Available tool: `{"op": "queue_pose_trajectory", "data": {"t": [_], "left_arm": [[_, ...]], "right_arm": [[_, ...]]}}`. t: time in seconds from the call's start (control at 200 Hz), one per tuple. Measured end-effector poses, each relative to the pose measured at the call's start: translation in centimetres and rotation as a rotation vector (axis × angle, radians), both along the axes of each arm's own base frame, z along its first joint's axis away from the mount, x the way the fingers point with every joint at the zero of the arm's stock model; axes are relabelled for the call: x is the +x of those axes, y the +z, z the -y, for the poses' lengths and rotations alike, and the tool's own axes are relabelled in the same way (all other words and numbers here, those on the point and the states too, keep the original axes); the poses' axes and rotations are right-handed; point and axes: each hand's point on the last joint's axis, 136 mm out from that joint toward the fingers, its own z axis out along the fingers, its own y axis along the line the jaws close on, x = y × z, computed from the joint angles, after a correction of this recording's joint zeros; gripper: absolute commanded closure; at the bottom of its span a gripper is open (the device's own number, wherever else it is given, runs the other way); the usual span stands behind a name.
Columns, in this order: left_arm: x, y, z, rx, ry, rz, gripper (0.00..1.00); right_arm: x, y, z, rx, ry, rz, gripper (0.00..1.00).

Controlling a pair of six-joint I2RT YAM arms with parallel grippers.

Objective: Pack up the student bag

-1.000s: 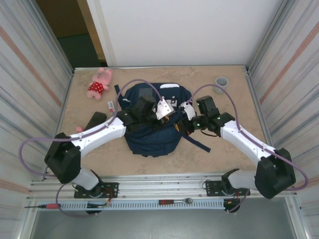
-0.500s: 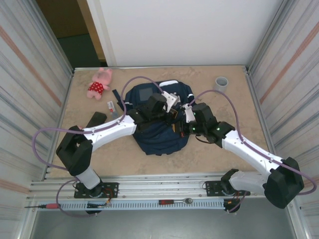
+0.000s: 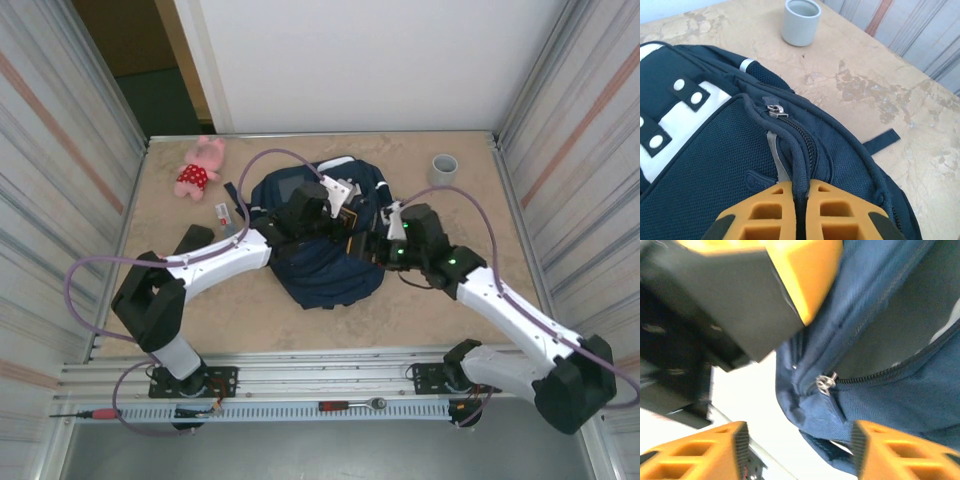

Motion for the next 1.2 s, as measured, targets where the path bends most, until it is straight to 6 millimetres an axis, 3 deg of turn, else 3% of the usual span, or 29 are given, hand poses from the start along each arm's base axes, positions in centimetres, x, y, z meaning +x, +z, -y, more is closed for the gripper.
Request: {"op": "queue_pose_trajectory", "data": {"t": [0.105, 0.2, 0.506, 0.586, 0.797, 0.962, 1.077, 1.203], "left_arm": [[-0.5, -0.2, 0.2, -0.003, -0.082, 0.025, 1.0], [-1.0, -0.4, 0.5, -0.002, -0.151, 0.052, 1.0], [-1.8, 0.1, 0.4, -0.006, -0.285, 0.116, 1.0], [-2.2, 0.2, 0.4, -0.007, -0.319, 0.13, 1.0], [-3.1, 0.1, 0.3, -0.001, -0.382, 0.15, 1.0], [-3.3, 0.6, -0.4, -0.001, -0.359, 0.127, 0.7], [-4.8, 3.0, -1.2, -0.051, -0.315, 0.077, 0.65], [-7.9, 5.8, -2.4, -0.109, -0.246, 0.006, 0.62]], "right_arm": [[0.6, 3.3, 2.0, 0.111, -0.093, 0.036, 0.29], [1.4, 4.5, 3.1, 0.182, -0.155, 0.015, 0.29], [4.9, 0.1, 2.3, 0.27, -0.275, -0.263, 0.32], [5.6, -0.5, 2.0, 0.289, -0.283, -0.289, 0.41], [6.7, -1.0, 1.3, 0.333, -0.296, -0.322, 1.0], [6.6, -1.2, 1.1, 0.339, -0.308, -0.322, 1.0], [6.5, -1.6, 1.2, 0.317, -0.34, -0.306, 1.0], [6.2, -1.6, 0.8, 0.299, -0.368, -0.277, 1.0]]}}
